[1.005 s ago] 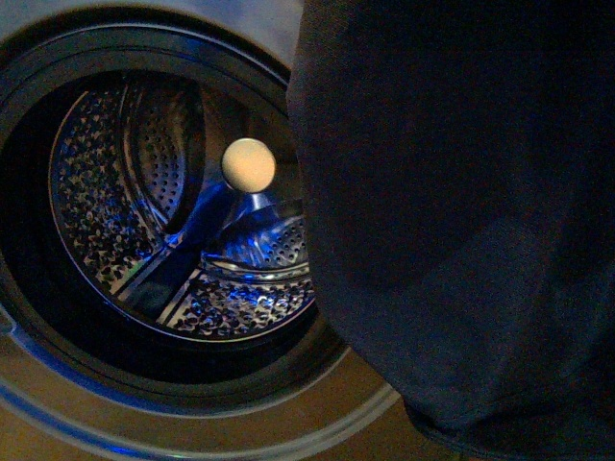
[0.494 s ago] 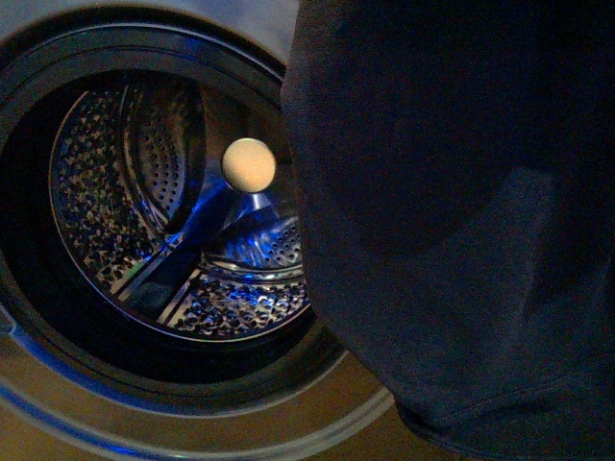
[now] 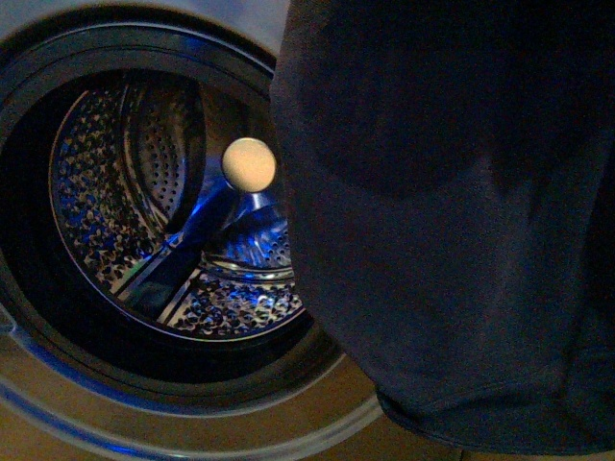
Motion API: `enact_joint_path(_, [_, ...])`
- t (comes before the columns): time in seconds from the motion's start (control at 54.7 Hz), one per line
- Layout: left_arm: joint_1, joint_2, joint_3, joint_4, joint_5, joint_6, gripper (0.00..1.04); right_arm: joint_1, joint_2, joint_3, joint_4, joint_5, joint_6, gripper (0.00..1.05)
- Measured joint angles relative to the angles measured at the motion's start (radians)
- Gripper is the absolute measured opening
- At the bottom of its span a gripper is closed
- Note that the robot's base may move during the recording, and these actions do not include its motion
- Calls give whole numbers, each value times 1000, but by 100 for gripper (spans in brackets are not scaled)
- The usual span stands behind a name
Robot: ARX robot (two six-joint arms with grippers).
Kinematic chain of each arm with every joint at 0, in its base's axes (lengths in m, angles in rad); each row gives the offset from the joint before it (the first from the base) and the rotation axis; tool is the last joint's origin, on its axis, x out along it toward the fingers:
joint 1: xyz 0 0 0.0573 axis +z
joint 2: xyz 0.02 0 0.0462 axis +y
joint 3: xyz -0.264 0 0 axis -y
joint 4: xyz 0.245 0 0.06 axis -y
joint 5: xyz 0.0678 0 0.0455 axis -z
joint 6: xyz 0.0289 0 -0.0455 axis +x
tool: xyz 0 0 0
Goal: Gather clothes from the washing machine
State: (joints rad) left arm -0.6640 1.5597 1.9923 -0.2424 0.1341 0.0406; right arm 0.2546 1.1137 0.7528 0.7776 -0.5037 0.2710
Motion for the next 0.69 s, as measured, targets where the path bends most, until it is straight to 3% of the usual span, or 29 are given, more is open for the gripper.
enact_joint_path(0.146, [0,0,0,0,0,0,10,114,8,14,24,39,32,97])
enact_joint_path(0.42, [1,0,0,0,-2,0,10,169,59,52,15,143,11,97])
enact_joint_path(0.53, [1,0,0,0,-3,0,11,183,75,54,15,211,-27,76])
enact_joint_path(0.695, [1,0,0,0,-3,0,40,185,69,54,27,247,-50,46])
